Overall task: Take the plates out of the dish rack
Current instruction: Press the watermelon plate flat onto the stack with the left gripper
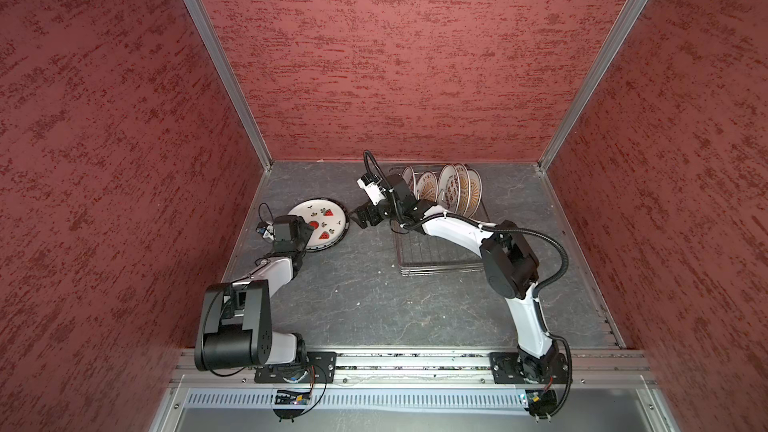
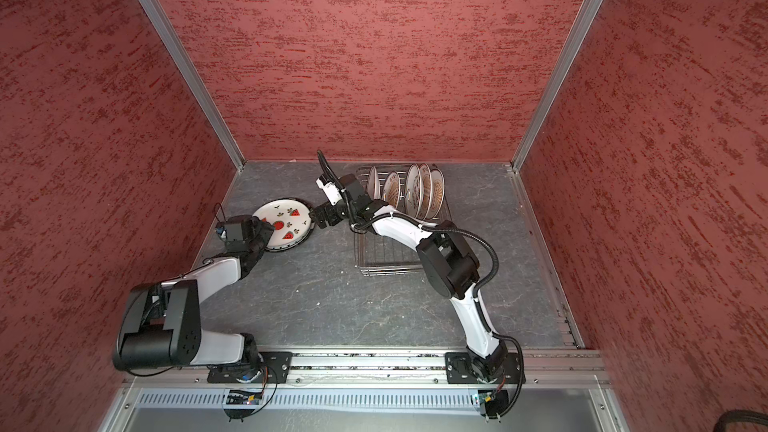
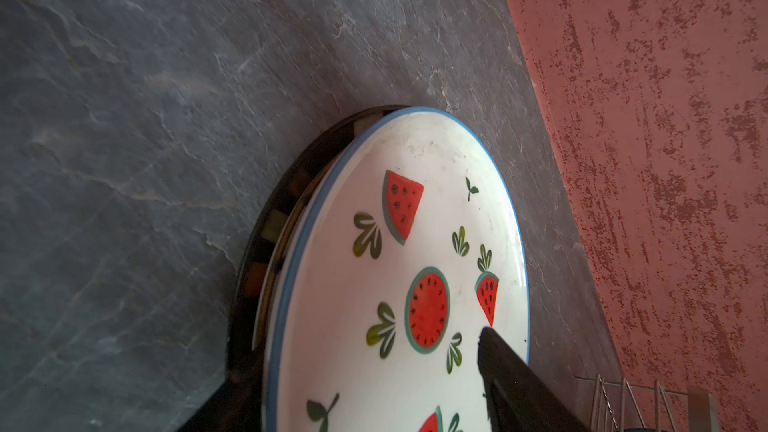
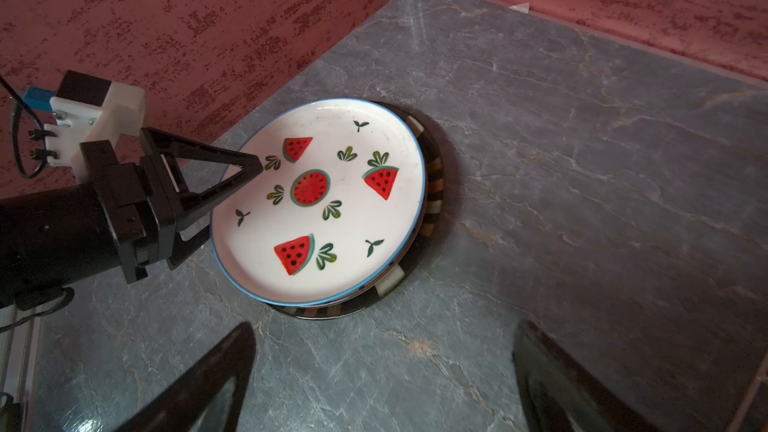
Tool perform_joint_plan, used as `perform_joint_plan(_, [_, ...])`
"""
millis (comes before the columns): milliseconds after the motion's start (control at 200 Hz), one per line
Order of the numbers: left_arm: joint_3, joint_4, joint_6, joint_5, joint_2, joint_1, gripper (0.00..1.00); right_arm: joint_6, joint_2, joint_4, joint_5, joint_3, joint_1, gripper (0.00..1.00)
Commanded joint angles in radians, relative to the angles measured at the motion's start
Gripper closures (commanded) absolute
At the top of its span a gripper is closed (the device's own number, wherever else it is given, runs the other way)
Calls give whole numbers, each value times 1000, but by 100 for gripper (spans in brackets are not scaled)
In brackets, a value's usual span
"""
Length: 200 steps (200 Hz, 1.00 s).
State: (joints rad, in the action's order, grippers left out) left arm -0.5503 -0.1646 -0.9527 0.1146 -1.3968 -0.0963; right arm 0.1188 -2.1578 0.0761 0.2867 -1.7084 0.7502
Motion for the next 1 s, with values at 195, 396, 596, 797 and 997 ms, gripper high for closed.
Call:
perform_joint_plan(195, [-27, 57, 7, 87, 7, 15, 39, -16, -18, 4, -19, -41, 3, 3])
perform_joint_plan(396, [-28, 88, 8, 113, 28, 22, 44, -13, -24, 3, -19, -43, 4, 3])
perform_joint_plan(596, [-42, 131, 20, 166, 47, 51, 52, -13, -25, 5, -23, -45, 5, 3])
perform_joint_plan(797, [-35, 136, 18, 173, 52, 44, 52, -13, -27, 7, -23, -45, 5, 3])
perform_joint_plan(997, [-22, 145, 15, 208, 98, 61, 49, -13, -18, 12, -19, -48, 5, 3])
